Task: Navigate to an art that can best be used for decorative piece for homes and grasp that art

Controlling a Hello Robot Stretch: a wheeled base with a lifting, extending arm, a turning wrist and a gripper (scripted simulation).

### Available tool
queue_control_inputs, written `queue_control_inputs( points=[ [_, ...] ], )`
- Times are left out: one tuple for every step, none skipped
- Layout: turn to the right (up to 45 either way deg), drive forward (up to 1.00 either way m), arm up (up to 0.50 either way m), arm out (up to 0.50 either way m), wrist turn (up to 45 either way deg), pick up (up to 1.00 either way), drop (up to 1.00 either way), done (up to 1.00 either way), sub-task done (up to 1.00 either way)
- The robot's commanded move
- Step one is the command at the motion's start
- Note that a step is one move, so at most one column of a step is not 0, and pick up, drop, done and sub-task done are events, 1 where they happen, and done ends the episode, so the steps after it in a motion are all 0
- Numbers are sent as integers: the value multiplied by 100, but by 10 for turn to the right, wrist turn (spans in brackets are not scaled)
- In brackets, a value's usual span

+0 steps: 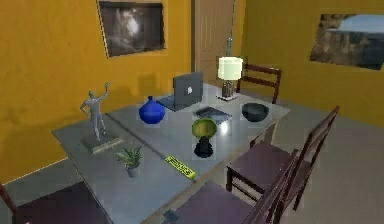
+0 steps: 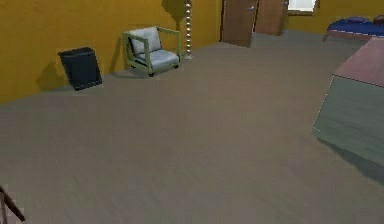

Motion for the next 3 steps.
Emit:
queue_control_inputs(
  points=[
    [450,0,0,0,0,0,0,0,0],
    [450,0,0,0,0,0,0,0,0],
    [210,0,0,0,0,0,0,0,0]
  ],
)
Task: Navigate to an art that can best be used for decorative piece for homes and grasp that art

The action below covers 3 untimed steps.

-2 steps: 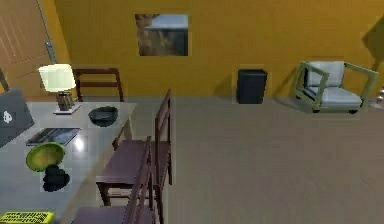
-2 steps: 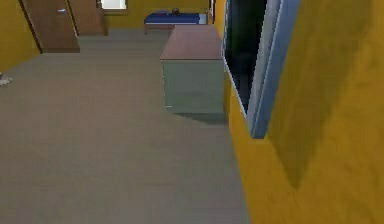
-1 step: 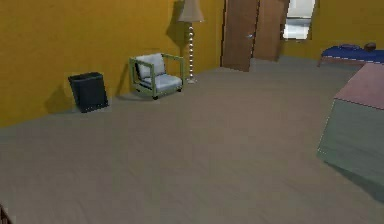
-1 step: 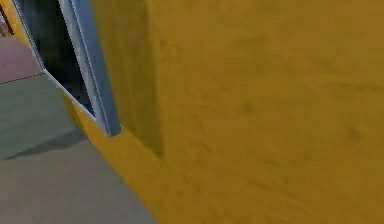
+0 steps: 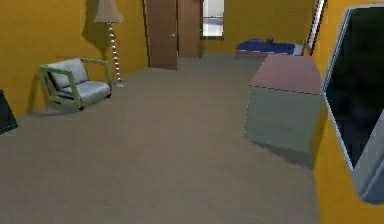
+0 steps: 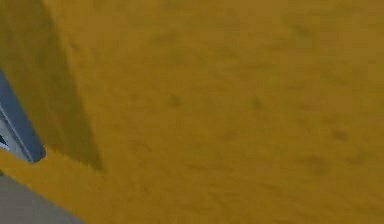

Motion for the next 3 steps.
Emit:
queue_control_inputs(
  points=[
    [0,40,0,0,0,0,0,0,0],
    [-450,0,0,0,0,0,0,0,0],
    [-180,0,0,0,0,0,0,0,0]
  ],
)
